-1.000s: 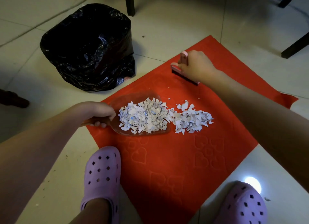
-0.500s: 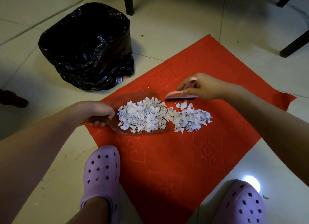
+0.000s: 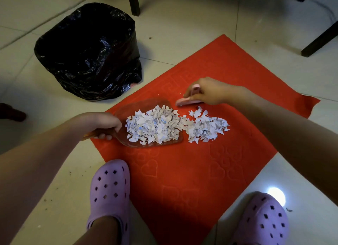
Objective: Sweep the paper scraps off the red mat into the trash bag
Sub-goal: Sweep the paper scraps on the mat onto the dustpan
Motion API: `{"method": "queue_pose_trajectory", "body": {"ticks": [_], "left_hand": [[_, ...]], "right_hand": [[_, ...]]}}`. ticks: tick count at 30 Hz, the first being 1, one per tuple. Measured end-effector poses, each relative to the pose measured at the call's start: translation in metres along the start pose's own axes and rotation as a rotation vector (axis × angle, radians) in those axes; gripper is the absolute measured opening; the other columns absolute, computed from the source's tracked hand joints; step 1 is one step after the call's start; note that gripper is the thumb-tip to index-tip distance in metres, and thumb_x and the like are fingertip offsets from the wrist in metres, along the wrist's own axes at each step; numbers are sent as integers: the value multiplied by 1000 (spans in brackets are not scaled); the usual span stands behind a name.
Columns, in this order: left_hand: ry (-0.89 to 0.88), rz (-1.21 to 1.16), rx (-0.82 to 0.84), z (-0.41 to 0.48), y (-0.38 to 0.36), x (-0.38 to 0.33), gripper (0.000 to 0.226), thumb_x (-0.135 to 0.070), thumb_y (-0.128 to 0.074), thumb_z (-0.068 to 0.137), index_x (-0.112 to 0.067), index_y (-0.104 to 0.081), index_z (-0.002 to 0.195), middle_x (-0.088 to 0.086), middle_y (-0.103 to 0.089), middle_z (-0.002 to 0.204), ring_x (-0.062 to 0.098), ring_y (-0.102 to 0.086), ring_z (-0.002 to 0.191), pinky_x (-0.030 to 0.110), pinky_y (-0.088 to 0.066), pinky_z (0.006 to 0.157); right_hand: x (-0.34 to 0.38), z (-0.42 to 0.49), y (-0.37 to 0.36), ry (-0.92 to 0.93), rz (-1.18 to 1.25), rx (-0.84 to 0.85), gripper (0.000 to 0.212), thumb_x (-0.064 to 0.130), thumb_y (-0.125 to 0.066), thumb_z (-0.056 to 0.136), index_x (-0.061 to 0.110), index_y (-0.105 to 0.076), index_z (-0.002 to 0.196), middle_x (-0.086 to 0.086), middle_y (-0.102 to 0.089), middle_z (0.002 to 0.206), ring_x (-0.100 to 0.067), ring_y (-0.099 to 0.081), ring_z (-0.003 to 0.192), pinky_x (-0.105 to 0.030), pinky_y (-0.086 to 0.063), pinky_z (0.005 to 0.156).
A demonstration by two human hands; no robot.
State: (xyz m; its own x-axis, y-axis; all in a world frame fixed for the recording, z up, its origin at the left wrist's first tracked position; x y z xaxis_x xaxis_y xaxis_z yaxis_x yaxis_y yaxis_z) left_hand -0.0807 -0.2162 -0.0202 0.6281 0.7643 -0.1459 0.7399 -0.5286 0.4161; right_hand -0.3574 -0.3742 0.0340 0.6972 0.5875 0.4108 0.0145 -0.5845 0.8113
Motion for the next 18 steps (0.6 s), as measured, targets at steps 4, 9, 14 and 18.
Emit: {"method": "queue_pose_trajectory", "body": {"ticks": [4,9,14,18], "left_hand": [[2,0,12,-1,0,0,13,-14,-49,79,-4,-54,72,6,-53,46,14,-34,31,18,-28,42],[9,-3,4,-1,1,-1,11,-14,-49,78,-5,-54,74,6,-53,47,14,-34,32,18,-29,42],[8,-4,2,0,-1,-1,13,-14,-49,78,-4,-53,71,6,-52,46,14,-34,31,20,-29,42],[1,-6,0,0,-1,-1,13,-14,-48,80,-5,-53,72,6,-52,46,14,-34,31,19,-29,43]], "right_hand": [[-4,-28,17,36,39,-9,21,16,-60,91,19,-68,110,5,-66,99,-7,-57,85,-21,-42,73],[-15,-8,20,-22,42,-241,23,17,-59,92,19,-68,112,-2,-67,116,-20,-60,106,-27,-42,87],[-6,18,0,-85,27,-194,28,33,-58,90,16,-68,110,-6,-68,113,-27,-61,104,-38,-49,88],[5,1,-8,39,-7,-1,19,29,-58,91,24,-68,108,2,-69,106,-18,-63,93,-38,-52,83]]}}
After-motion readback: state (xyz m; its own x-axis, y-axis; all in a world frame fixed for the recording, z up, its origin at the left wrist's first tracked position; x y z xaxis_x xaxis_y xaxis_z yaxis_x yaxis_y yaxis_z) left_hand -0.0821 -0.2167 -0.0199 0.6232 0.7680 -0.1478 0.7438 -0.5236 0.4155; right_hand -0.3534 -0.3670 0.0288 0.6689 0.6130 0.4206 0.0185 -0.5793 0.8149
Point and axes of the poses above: each hand's wrist, its own z-axis towards the middle knuckle, its own y-axis out of the back of the hand, x = y × z, the point moved 2 cm from there along z, towards the middle knuckle
